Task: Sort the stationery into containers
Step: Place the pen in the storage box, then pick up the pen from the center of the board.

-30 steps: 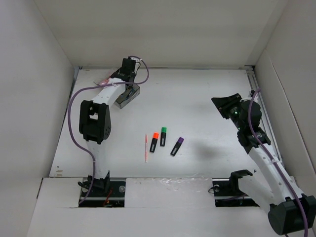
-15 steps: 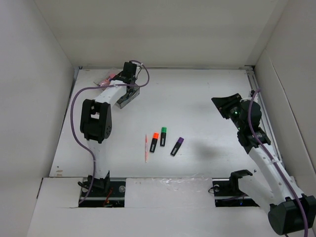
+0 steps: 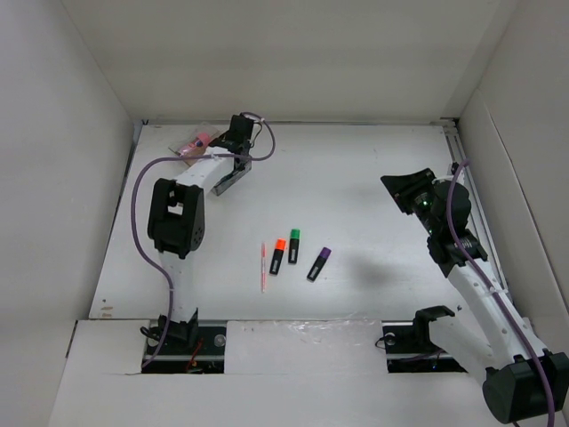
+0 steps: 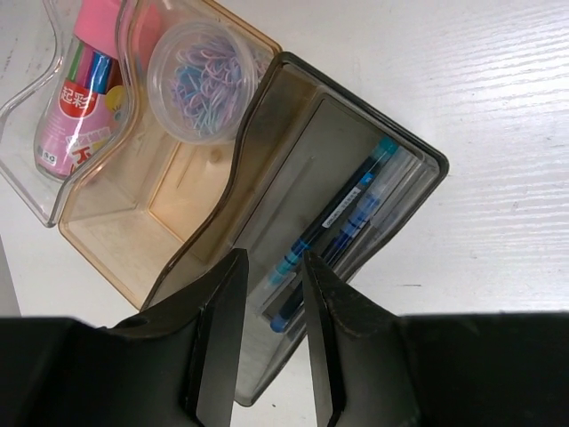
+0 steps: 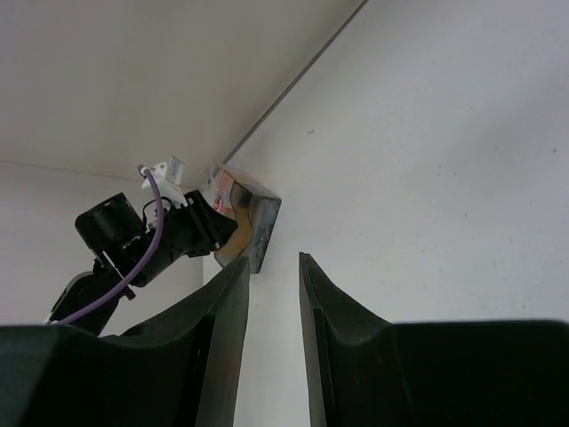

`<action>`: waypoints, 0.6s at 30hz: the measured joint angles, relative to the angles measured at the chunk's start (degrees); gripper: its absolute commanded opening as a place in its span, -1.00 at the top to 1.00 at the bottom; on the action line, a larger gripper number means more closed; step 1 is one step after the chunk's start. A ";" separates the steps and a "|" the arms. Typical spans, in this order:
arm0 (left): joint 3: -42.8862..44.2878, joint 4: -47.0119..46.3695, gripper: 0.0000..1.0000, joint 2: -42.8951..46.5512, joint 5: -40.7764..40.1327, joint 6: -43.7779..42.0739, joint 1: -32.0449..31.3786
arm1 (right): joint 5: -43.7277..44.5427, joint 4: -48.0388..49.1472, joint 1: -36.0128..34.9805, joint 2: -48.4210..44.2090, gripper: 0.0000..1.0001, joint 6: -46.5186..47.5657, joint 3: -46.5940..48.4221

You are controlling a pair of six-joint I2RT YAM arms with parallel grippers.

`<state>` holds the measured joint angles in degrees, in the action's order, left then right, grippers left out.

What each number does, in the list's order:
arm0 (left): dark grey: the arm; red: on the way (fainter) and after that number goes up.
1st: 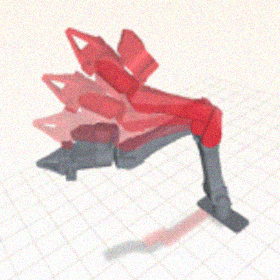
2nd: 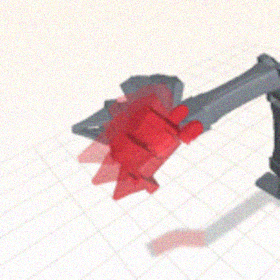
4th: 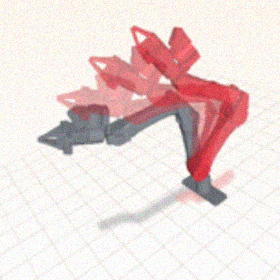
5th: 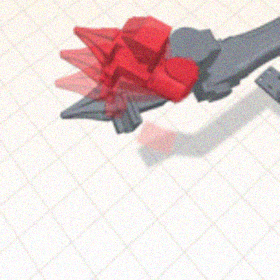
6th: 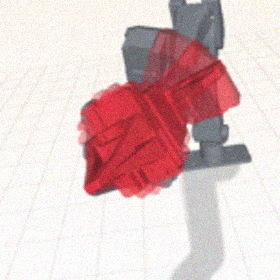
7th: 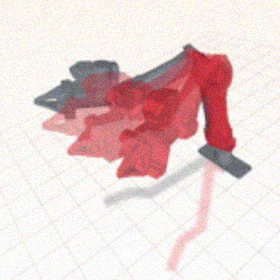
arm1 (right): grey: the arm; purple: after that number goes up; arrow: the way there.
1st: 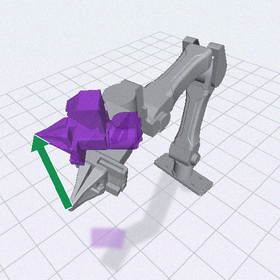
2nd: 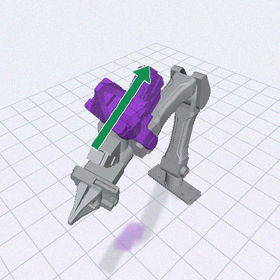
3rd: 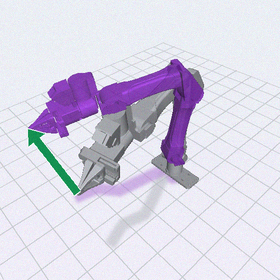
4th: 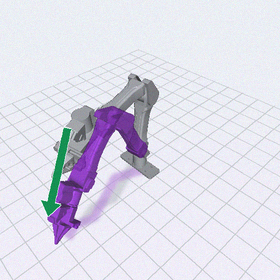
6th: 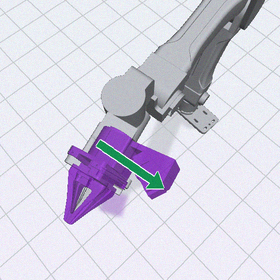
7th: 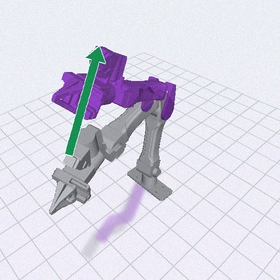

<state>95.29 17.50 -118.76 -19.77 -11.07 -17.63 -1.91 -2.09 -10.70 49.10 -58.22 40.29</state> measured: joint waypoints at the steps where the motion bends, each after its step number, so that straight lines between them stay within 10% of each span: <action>1: 0.04 0.07 0.44 0.00 -0.26 0.09 -0.24 | 0.00 0.00 0.00 0.00 0.30 0.00 0.00; 18: -18.18 -4.92 0.57 30.29 2.43 14.19 -13.05 | -0.96 -0.02 -0.02 0.22 1.00 0.17 0.00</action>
<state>77.10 12.58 -88.47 -17.34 3.11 -30.68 -2.87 -2.11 -10.72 49.32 -58.04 40.29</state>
